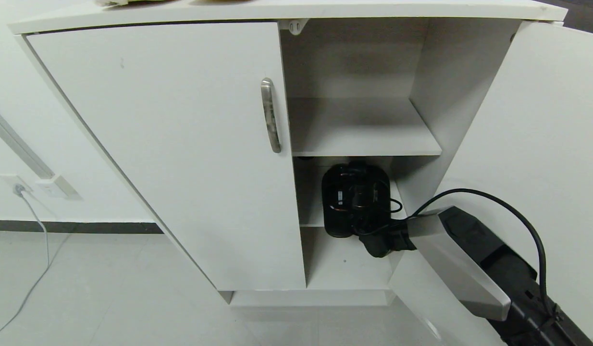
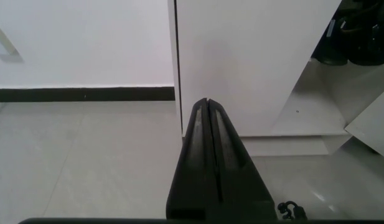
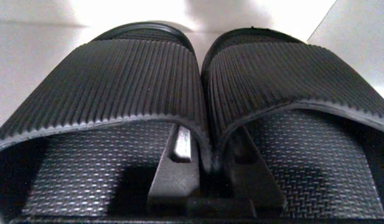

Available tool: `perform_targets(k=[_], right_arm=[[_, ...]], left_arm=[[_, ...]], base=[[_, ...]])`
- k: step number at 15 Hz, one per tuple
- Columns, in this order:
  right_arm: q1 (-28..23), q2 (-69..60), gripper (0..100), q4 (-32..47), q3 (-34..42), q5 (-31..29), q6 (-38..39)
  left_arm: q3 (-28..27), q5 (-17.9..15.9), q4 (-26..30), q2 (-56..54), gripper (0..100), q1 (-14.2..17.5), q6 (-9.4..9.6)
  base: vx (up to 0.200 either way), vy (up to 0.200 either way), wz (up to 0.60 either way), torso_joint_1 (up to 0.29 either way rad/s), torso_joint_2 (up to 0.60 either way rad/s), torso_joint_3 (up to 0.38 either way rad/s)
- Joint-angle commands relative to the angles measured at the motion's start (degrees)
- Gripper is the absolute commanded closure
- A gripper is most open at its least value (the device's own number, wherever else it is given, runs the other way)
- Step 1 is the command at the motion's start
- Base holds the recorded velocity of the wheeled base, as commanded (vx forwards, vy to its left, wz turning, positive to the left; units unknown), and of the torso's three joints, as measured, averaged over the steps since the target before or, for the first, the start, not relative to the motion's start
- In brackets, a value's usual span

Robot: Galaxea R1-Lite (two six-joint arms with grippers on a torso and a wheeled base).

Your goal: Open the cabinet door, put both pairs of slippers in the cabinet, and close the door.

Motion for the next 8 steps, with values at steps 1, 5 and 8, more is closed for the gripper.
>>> perform_targets(k=[1, 5, 8], right_arm=[[0.01, 0.45, 100, -0.05, -0.04, -0.01, -0.02], [0.01, 0.53, 0, -0.14, -0.04, -0.1, -0.02], [0.37, -2.1, 0, -1.81, 2.85, -0.45, 0.07]], left_arm=[[0.0, 0.02, -0.01, 0.07, 100, 0.04, 0.03], [0.0, 0.1, -0.01, 0.07, 100, 0.04, 0.03], [0.0, 0.1, -0.01, 0.07, 100, 0.04, -0.05]], base=[[0.0, 0.0, 0.0, 0.0, 0.0, 0.0], [0.0, 0.0, 0.0, 0.0, 0.0, 0.0], [0.0, 0.0, 0.0, 0.0, 0.0, 0.0]])
